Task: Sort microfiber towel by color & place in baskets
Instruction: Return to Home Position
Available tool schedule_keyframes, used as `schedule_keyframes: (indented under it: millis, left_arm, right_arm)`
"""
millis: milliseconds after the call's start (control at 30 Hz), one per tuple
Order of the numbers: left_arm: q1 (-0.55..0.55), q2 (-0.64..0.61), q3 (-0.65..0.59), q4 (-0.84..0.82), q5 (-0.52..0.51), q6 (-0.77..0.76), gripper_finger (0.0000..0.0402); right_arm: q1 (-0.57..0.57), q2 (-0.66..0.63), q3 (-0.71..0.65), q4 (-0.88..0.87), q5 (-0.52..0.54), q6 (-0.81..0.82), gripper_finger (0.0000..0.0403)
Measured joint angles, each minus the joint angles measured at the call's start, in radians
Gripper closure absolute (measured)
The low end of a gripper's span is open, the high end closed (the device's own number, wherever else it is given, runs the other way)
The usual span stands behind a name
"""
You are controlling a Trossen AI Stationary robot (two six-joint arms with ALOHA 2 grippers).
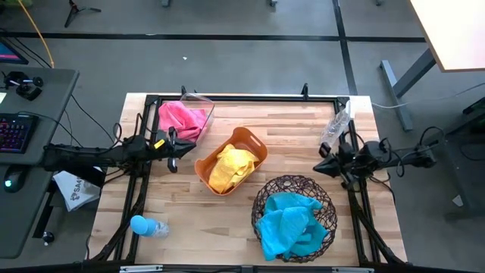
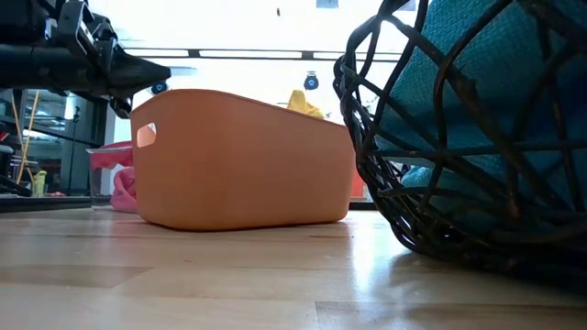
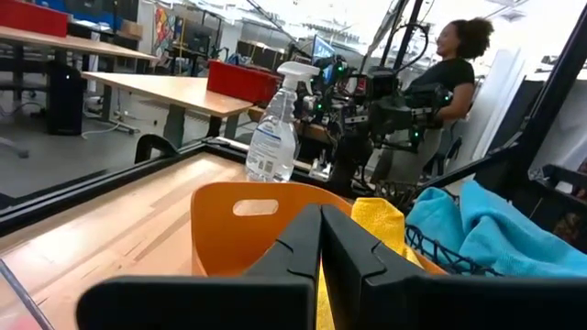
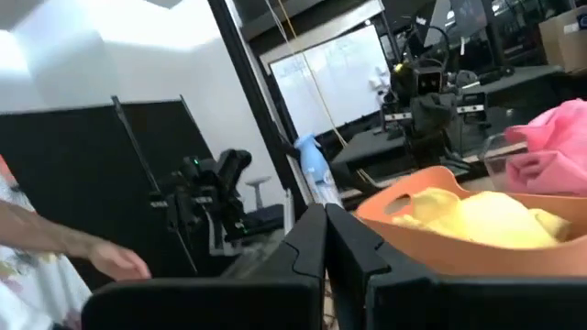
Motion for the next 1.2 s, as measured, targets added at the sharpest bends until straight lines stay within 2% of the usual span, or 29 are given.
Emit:
schedule_keyframes:
  millis: [133, 267, 333, 533, 1200]
  left_arm:
    - [0.000, 0.000, 0.000, -0.002, -0.001, 0.000, 0.0401]
    - [0.000, 0.000, 0.000, -0.004, 0.000, 0.000, 0.0401]
    - [0.000, 0.000, 0.000, -0.008, 0.000, 0.000, 0.0401]
    - [0.000, 0.000, 0.000, -0.018, 0.000, 0.000, 0.0401]
    - [0.000, 0.000, 0.000, -0.017, 0.000, 0.000, 0.0401]
  right_arm:
    - [-0.001, -0.007, -0.032, -0.010, -0.006, -0.060, 0.0403]
    - [-0.002, -0.005, -0.032, -0.149, 0.003, -0.104, 0.0403]
    - [-0.002, -0.001, -0.032, -0.147, 0.015, -0.133, 0.0403]
    - [-0.002, 0.004, -0.032, -0.162, 0.126, -0.155, 0.0403]
    - [-0.002, 0.004, -0.032, -0.164, 0.131, -0.136, 0.0403]
